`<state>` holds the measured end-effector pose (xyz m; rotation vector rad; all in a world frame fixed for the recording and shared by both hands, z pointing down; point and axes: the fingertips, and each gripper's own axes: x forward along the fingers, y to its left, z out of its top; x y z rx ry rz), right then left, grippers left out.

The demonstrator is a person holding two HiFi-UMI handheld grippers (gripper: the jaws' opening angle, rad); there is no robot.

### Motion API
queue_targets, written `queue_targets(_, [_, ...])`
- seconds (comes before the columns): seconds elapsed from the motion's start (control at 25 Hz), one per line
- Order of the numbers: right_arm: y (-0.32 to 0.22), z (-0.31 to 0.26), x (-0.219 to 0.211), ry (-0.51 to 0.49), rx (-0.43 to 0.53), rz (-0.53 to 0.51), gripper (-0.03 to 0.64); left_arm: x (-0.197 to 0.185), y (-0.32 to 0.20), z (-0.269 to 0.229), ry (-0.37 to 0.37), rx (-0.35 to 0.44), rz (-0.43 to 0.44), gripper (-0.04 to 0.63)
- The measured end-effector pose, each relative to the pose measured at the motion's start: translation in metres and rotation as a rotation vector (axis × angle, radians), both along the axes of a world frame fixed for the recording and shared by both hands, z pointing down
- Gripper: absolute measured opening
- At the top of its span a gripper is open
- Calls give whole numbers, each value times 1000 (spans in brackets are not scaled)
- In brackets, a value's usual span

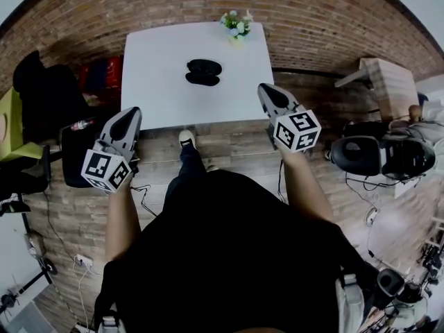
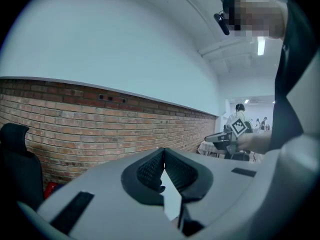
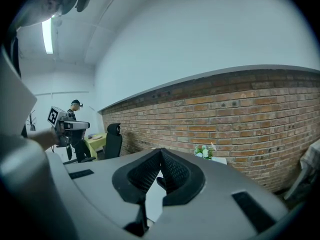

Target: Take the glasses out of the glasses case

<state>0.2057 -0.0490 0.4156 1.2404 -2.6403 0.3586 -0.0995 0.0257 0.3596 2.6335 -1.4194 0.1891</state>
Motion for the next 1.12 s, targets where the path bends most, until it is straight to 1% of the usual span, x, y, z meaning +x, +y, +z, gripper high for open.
queue_targets(0.24, [-23,5,-5,8,-8,10,15,-2,-26,10,3,-11,18,11])
queue_targets(0.6, [-63,12,-12,10,-25,29,15,-11,-73,12,-8,-24,39,11])
queue_targets(0.96, [-95,17,-17,24,-47,46,15,-12,-111,18,-18,-51,78,11])
queue_targets(1.12, [-107,21,-19,30,-56,53,15,-17,-124,22,-19,-61,81,11])
